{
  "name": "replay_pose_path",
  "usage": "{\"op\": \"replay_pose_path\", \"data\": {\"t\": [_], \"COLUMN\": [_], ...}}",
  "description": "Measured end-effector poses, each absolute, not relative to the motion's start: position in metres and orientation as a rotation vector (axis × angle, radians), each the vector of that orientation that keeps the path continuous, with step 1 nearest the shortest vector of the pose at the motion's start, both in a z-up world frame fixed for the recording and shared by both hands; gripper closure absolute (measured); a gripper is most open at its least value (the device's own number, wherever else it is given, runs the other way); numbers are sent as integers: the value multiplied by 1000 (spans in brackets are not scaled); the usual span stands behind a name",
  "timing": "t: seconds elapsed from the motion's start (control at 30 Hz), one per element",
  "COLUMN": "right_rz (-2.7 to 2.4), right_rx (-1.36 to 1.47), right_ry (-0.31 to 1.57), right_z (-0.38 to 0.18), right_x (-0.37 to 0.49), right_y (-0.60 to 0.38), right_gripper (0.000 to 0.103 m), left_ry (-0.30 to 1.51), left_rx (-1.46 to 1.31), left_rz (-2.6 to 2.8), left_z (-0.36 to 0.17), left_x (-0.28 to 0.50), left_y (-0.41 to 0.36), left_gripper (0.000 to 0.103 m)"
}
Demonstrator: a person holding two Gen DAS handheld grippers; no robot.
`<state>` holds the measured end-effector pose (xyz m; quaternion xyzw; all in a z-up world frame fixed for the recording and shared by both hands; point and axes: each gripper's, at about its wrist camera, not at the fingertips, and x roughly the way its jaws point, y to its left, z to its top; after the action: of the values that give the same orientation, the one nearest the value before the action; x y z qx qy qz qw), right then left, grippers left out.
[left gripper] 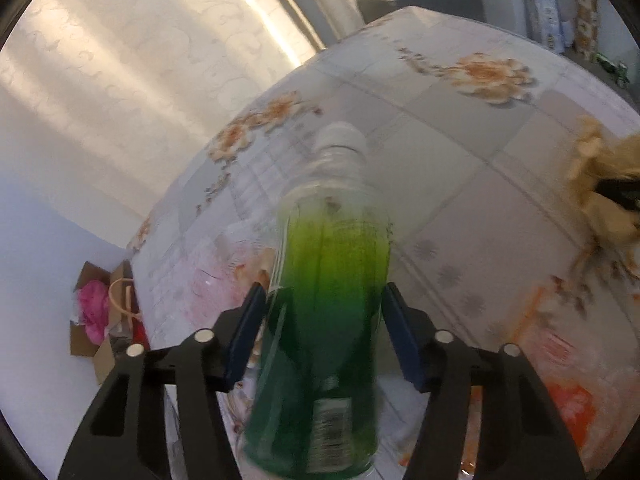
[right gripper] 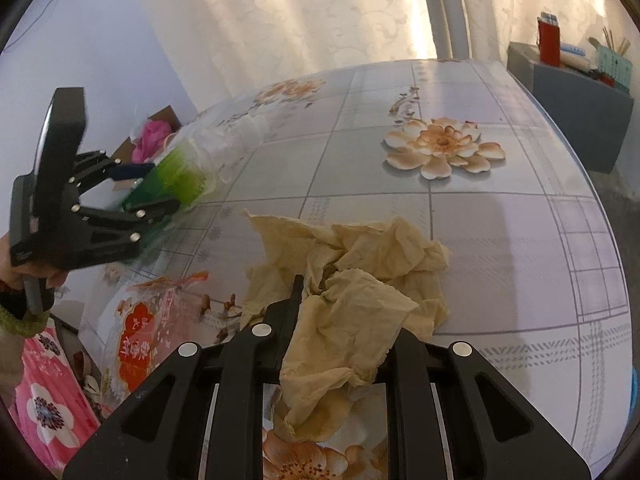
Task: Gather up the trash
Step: 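Grasp the green plastic bottle with the left tool while the right tool holds the paper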
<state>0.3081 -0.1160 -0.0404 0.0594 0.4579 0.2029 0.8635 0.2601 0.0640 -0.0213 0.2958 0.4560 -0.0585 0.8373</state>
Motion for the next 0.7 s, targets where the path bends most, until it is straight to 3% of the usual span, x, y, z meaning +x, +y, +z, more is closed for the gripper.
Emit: {"op": "replay_pose_path", "data": {"t": [0.07, 0.13, 0.23, 0.43, 0.53, 0.7], "right_rz": [426, 422, 416, 422, 422, 414], "right_rx": [131, 140, 150, 131, 125, 112], "right_ry": [965, 981, 1000, 1004, 1003, 994], "right_z": [-42, -44, -48, -49, -50, -51], "right_x": [308, 309, 310, 308, 309, 311], "right_y": [-117, -118, -119, -117, -116, -112], "right_gripper": [87, 87, 87, 85, 85, 86], "left_ry": [947, 958, 979, 1007, 1014, 1001], "left_rx": [657, 699, 698, 686, 674, 639], "left_rz": [-142, -142, -139, -103, -94, -86], "left_z": [-23, -28, -35, -49, -54, -54], "left_x": [257, 258, 265, 280, 282, 280], "left_y": [57, 49, 43, 43, 44, 50], "left_gripper": [46, 37, 34, 34, 44, 45]}}
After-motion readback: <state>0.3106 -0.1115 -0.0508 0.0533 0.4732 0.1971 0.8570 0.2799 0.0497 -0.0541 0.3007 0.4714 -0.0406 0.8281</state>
